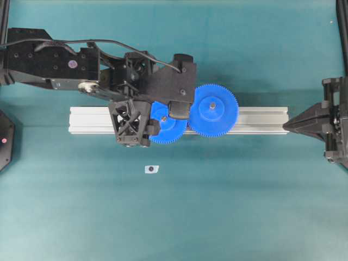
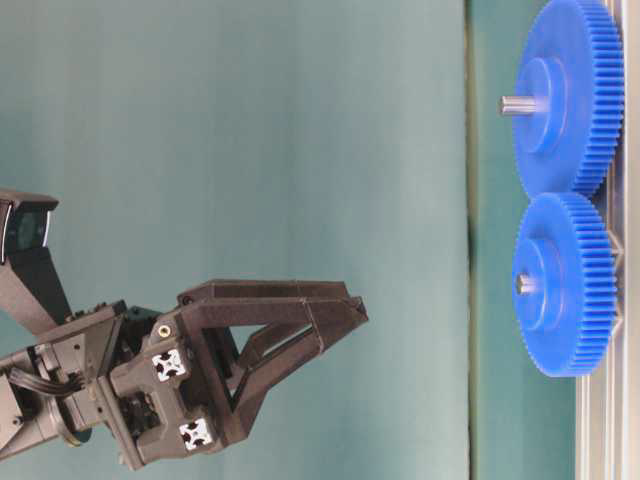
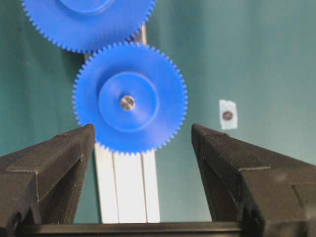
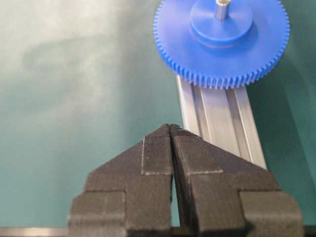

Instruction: Find the location of the shaft and insert the small gear.

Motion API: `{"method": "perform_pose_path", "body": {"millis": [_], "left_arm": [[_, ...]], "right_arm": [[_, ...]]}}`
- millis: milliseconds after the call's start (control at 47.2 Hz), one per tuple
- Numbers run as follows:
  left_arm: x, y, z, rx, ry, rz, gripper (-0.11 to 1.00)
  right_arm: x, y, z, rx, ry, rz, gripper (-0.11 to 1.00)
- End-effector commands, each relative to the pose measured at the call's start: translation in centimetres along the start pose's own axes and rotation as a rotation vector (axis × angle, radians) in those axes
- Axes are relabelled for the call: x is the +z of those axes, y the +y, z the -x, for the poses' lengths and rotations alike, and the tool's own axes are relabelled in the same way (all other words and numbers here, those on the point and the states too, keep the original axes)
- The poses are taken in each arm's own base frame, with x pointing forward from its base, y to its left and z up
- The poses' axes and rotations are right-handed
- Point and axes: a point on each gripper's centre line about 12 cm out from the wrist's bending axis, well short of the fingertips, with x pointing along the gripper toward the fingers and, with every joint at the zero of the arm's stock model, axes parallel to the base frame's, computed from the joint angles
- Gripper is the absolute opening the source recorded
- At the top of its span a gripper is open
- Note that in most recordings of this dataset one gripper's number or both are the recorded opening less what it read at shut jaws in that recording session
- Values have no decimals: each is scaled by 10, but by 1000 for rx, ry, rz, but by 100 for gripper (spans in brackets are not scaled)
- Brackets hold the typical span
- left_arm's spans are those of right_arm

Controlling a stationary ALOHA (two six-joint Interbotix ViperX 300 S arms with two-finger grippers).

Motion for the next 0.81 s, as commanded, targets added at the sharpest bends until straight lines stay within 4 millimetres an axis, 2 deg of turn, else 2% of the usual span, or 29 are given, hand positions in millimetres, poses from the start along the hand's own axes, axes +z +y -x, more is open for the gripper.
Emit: {"method": "perform_pose_path", "body": {"millis": [0, 784], "left_arm": [[5, 1, 11, 7, -36, -4, 75], [6, 1, 8, 6, -30, -6, 75]], "right_arm": [[4, 0, 0, 0, -11, -10, 2], [2, 0, -1, 1, -18, -12, 2]]}}
